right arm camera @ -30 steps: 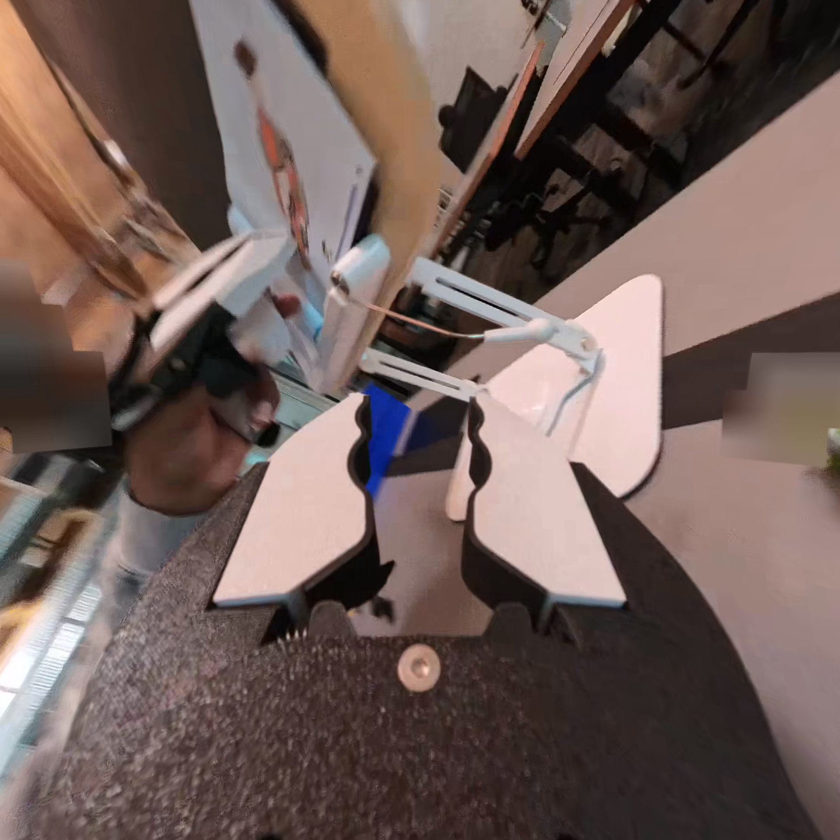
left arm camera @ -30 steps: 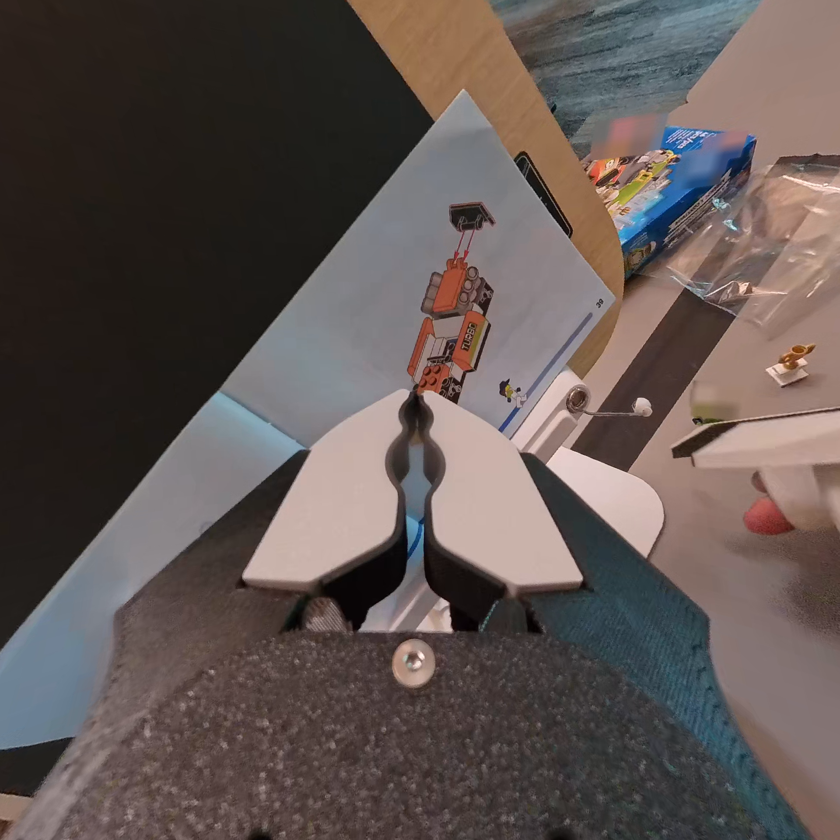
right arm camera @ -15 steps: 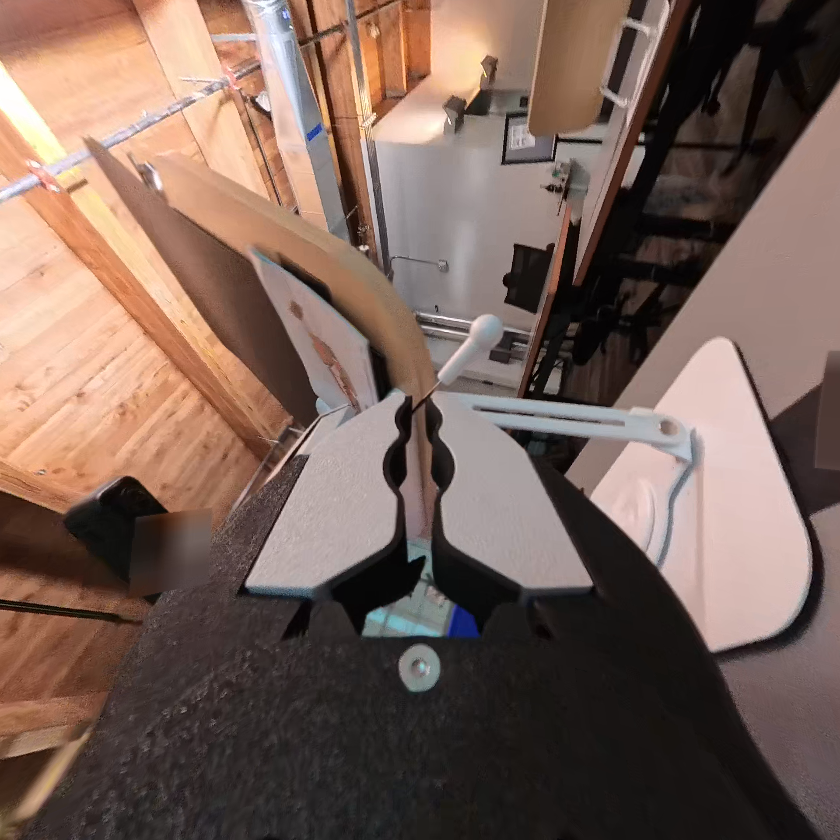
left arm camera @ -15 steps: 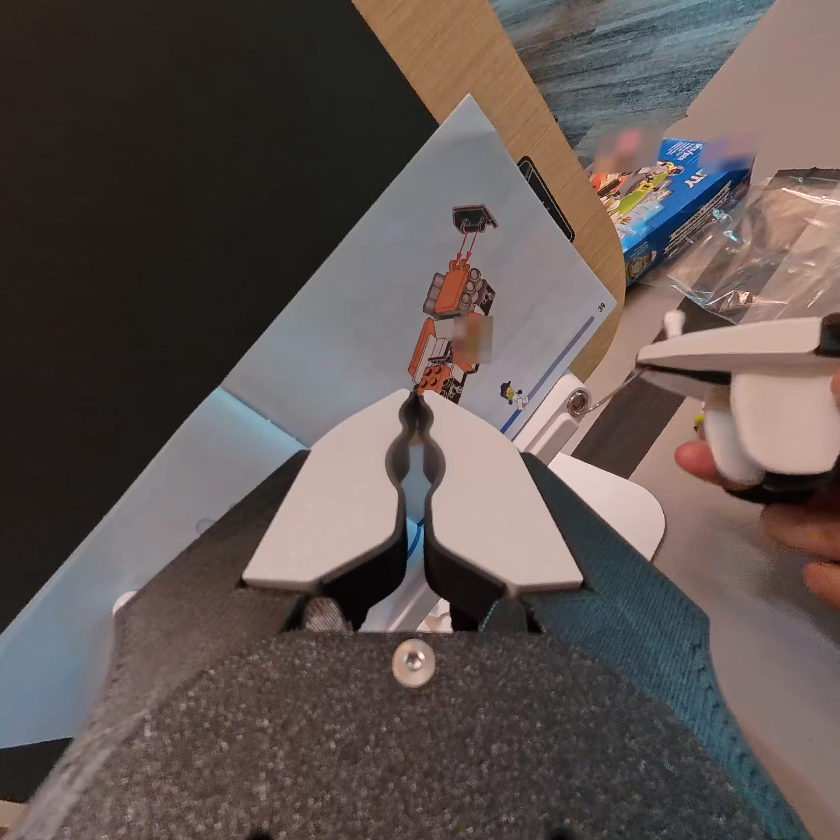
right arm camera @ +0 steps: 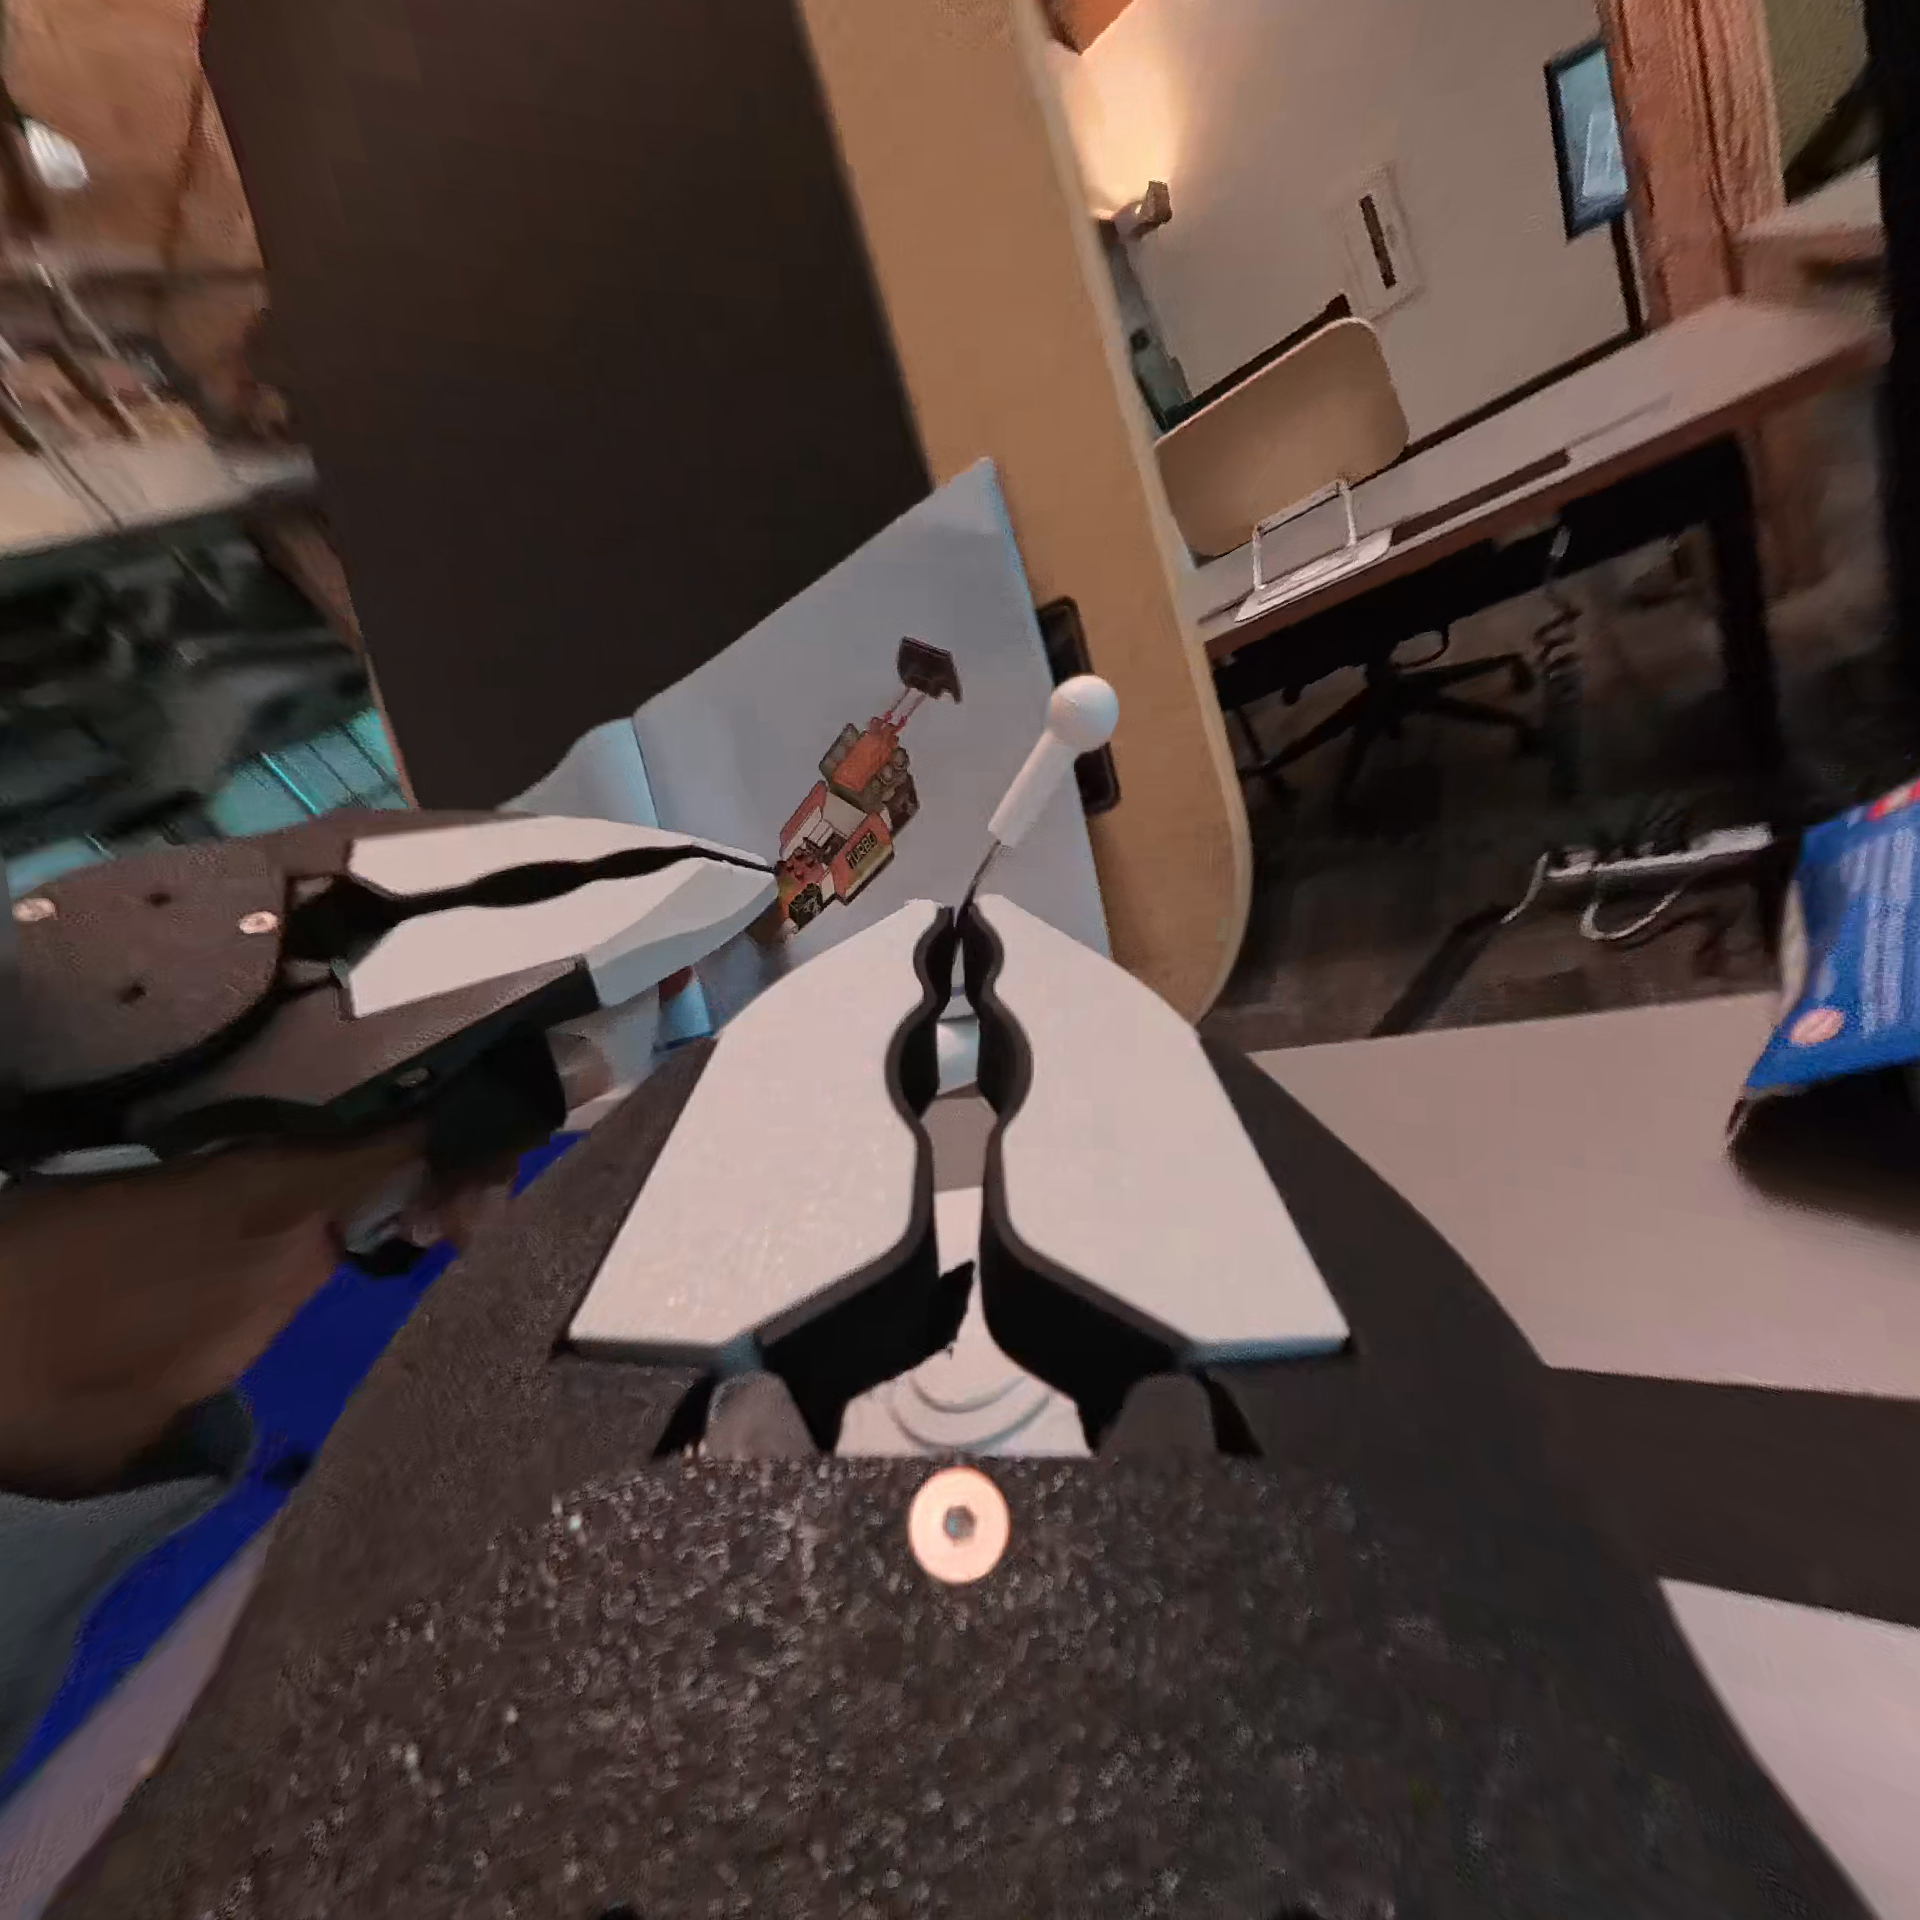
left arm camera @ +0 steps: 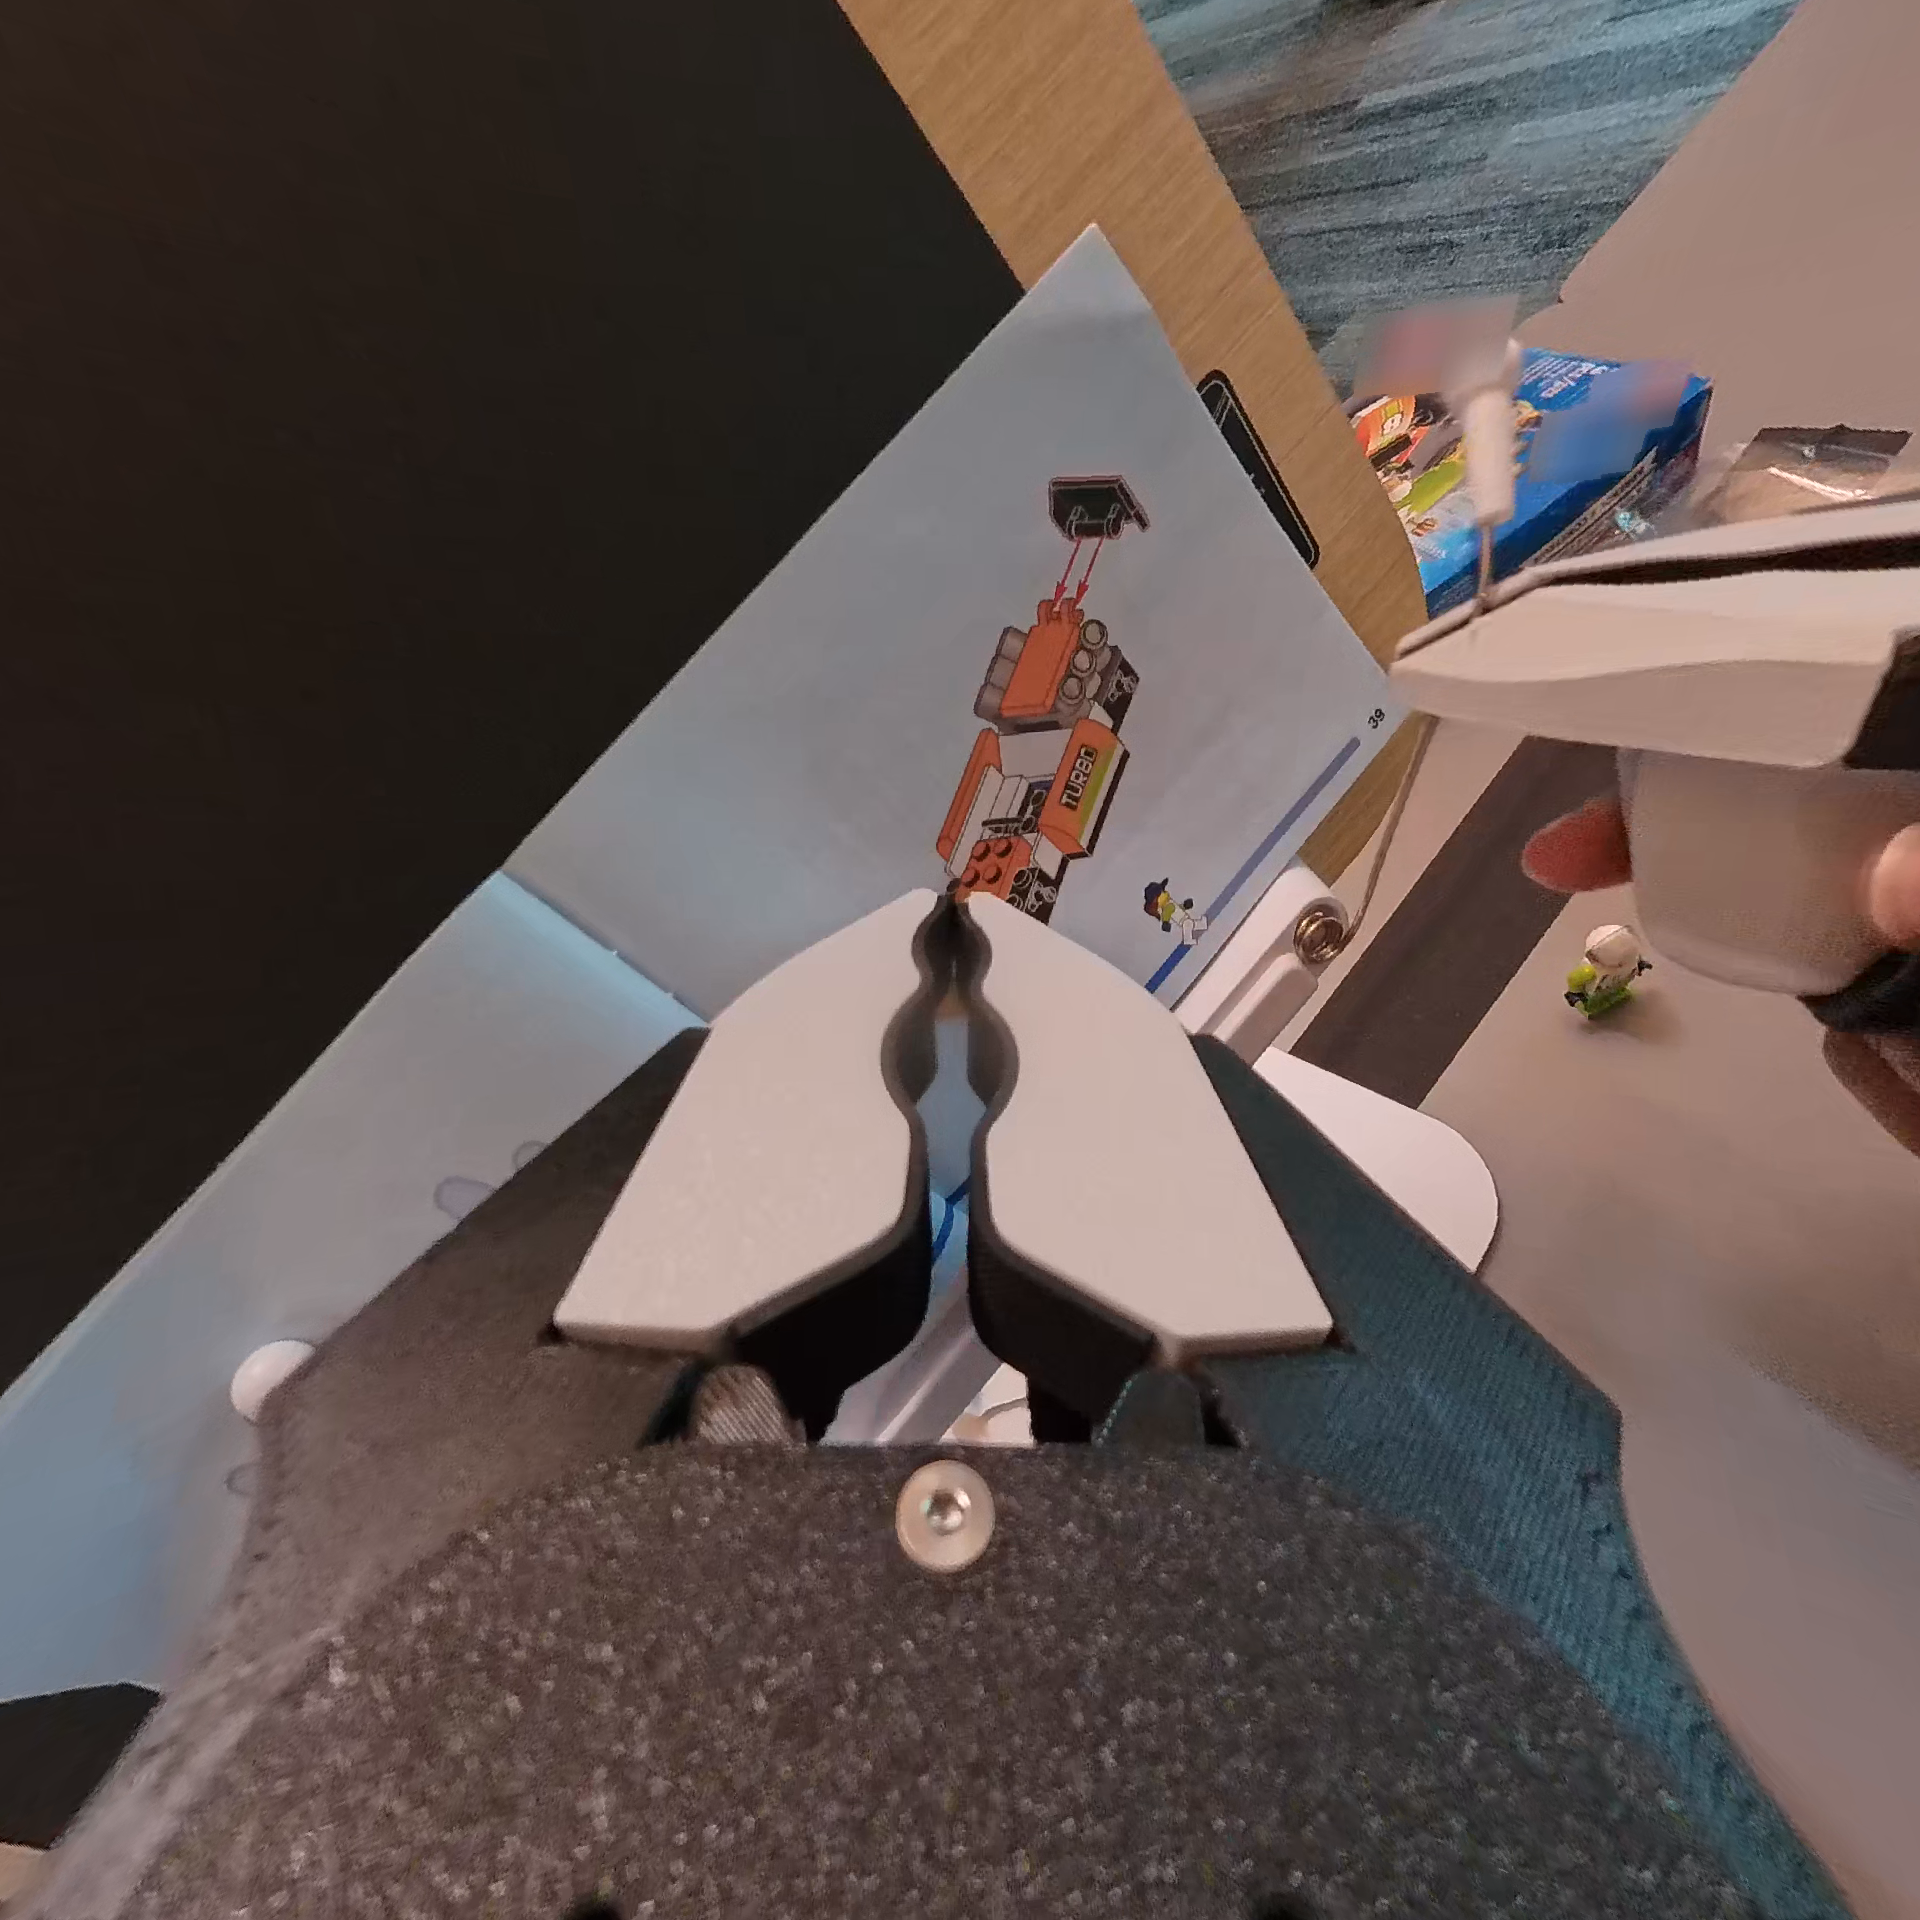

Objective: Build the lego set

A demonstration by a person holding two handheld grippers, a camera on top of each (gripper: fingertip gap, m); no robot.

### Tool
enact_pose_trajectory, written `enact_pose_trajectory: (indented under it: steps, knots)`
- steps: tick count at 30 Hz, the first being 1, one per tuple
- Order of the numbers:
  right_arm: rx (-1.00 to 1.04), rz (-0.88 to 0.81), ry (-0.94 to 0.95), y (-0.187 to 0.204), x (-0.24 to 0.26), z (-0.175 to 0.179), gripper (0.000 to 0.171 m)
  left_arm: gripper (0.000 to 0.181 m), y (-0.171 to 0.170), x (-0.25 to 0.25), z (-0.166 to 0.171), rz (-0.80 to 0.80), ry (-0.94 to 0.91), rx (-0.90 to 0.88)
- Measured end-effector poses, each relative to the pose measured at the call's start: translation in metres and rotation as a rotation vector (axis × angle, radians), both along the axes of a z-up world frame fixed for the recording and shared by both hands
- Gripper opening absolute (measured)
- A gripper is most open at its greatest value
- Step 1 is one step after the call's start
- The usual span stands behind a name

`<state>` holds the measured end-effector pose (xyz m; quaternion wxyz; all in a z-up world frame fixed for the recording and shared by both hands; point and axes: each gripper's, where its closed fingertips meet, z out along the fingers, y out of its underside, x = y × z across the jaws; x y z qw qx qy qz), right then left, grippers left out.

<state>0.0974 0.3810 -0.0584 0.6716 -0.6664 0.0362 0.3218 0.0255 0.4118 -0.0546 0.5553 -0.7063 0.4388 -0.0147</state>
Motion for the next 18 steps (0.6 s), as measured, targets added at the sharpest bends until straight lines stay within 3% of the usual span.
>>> enact_pose_trajectory:
  steps: [9, 15, 18]
  knots:
    - [-0.027, 0.058, -0.237, 0.019, -0.014, 0.007, 0.002, 0.000, 0.000, 0.000, 0.000, 0.001, -0.018, -0.008]
    - [-0.056, 0.090, -0.212, 0.019, -0.015, 0.006, 0.003, 0.000, -0.001, 0.000, -0.001, 0.009, -0.027, -0.019]
    - [-0.034, 0.106, -0.180, 0.008, -0.014, 0.010, 0.012, 0.003, -0.004, 0.001, -0.001, -0.012, -0.028, -0.022]
